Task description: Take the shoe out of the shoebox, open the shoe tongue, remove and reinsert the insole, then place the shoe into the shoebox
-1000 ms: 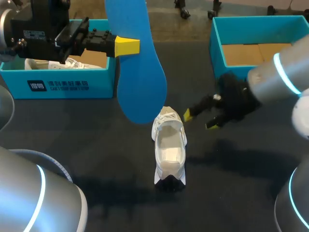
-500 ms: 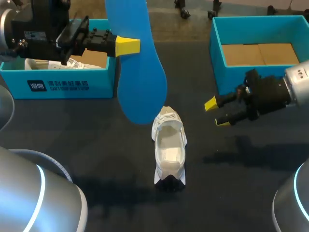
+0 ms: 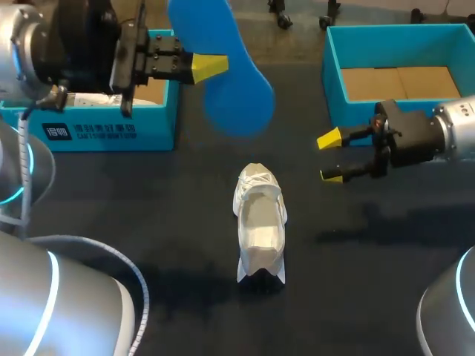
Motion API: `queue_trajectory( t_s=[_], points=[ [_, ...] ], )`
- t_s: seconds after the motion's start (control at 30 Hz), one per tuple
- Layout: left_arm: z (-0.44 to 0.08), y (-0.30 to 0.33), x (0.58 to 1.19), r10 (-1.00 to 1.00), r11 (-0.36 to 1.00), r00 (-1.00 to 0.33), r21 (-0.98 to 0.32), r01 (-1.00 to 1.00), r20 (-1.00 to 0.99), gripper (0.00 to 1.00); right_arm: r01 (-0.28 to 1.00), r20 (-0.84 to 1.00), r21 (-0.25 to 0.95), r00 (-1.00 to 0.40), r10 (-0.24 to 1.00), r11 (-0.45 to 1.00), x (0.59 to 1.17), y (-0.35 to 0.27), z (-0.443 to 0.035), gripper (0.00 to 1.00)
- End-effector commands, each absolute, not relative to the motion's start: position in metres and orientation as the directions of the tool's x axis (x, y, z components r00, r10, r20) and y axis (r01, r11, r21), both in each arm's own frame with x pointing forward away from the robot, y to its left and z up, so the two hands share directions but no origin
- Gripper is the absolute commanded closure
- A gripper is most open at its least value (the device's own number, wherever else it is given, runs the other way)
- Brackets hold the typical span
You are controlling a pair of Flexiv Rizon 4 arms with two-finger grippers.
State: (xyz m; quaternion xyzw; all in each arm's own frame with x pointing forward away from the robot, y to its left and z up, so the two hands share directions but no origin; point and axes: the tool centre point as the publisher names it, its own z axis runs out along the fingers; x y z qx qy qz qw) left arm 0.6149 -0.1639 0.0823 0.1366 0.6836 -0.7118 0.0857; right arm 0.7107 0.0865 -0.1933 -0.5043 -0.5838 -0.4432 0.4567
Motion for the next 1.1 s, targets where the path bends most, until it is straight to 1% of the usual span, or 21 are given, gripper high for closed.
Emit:
queue_trajectory(
  t_s=[0.03, 0.1, 0.13, 0.17, 0.2, 0.23, 0.27, 0.3, 0.37, 0.4, 0.5, 0.53, 0.6, 0.9, 0.97, 1.0, 1.07, 1.1],
  points=[
    [0.075, -0.167, 0.612, 0.018, -0.134, -0.886, -0.879, 0.457, -0.463, 1.0, 0.991, 0.983, 0.053, -0.073, 0.166, 0.126, 0.72, 0.09, -0.198, 0.0],
    [0.075, -0.167, 0.612, 0.018, -0.134, -0.886, -0.879, 0.457, -0.463, 1.0, 0.991, 0.983, 0.053, -0.073, 0.166, 0.126, 0.72, 0.09, -0.198, 0.0],
    [0.067, -0.167, 0.61, 0.012, -0.103, -0.837, -0.833, 0.544, -0.548, 1.0, 0.991, 0.983, 0.053, -0.073, 0.166, 0.126, 0.72, 0.09, -0.198, 0.0],
    [0.062, -0.168, 0.611, 0.012, -0.095, -0.824, -0.821, 0.563, -0.566, 1.0, 0.991, 0.983, 0.053, -0.073, 0.166, 0.126, 0.72, 0.09, -0.198, 0.0],
    [0.056, -0.167, 0.613, 0.015, -0.118, -0.798, -0.793, 0.597, -0.603, 1.0, 0.991, 0.983, 0.053, -0.073, 0.166, 0.126, 0.72, 0.09, -0.198, 0.0],
    [0.047, -0.168, 0.617, 0.011, -0.095, -0.763, -0.76, 0.643, -0.647, 1.0, 0.991, 0.986, 0.053, -0.072, 0.149, 0.127, 0.72, 0.09, -0.198, 0.0],
    [0.041, -0.169, 0.62, 0.013, -0.1, -0.726, -0.723, 0.684, -0.688, 1.0, 0.991, 0.987, 0.055, -0.073, 0.145, 0.125, 0.72, 0.089, -0.196, 0.0],
    [0.035, -0.169, 0.624, 0.014, -0.131, -0.711, -0.706, 0.696, -0.703, 1.0, 0.991, 0.987, 0.056, -0.073, 0.143, 0.121, 0.721, 0.088, -0.193, 0.0],
    [0.024, -0.173, 0.631, 0.025, -0.097, -0.631, -0.63, 0.77, -0.775, 1.0, 0.992, 0.987, 0.055, -0.071, 0.143, 0.116, 0.722, 0.087, -0.187, 0.0],
    [0.019, -0.173, 0.635, 0.036, -0.171, -0.627, -0.623, 0.764, -0.778, 1.0, 0.992, 0.988, 0.056, -0.072, 0.136, 0.112, 0.723, 0.086, -0.182, 0.0],
    [0.008, -0.173, 0.647, 0.046, -0.249, -0.559, -0.551, 0.796, -0.828, 1.0, 0.991, 0.991, 0.058, -0.072, 0.111, 0.12, 0.727, 0.084, -0.173, 0.0],
    [0.005, -0.174, 0.652, 0.068, -0.232, -0.534, -0.534, 0.813, -0.843, 1.0, 0.989, 0.992, 0.06, -0.074, 0.098, 0.132, 0.728, 0.083, -0.17, 0.0],
    [0.005, -0.174, 0.652, 0.068, -0.232, -0.534, -0.534, 0.813, -0.843, 1.0, 0.99, 0.993, 0.03, -0.046, 0.109, 0.14, 0.731, 0.082, -0.165, 0.0],
    [0.005, -0.174, 0.652, 0.068, -0.232, -0.534, -0.534, 0.813, -0.843, 1.0, 0.99, 0.993, 0.03, -0.046, 0.109, 0.14, 0.731, 0.082, -0.165, 0.0],
    [0.0, -0.173, 0.653, 0.047, -0.247, -0.488, -0.484, 0.839, -0.871, 1.0, 0.99, 0.993, 0.03, -0.046, 0.109, 0.14, 0.731, 0.082, -0.165, 0.0],
    [-0.007, -0.174, 0.655, 0.044, -0.227, -0.399, -0.399, 0.888, -0.916, 1.0, 0.99, 0.993, 0.03, -0.046, 0.109, 0.14, 0.731, 0.082, -0.165, 0.0],
    [-0.015, -0.175, 0.66, 0.016, -0.225, -0.386, -0.38, 0.897, -0.922, 1.0, 0.99, 0.993, 0.03, -0.046, 0.109, 0.14, 0.731, 0.082, -0.165, 0.0],
    [-0.025, -0.177, 0.663, 0.004, -0.192, -0.271, -0.267, 0.944, -0.962, 1.0, 0.99, 0.993, 0.03, -0.046, 0.109, 0.14, 0.731, 0.082, -0.165, 0.0]
  ],
)
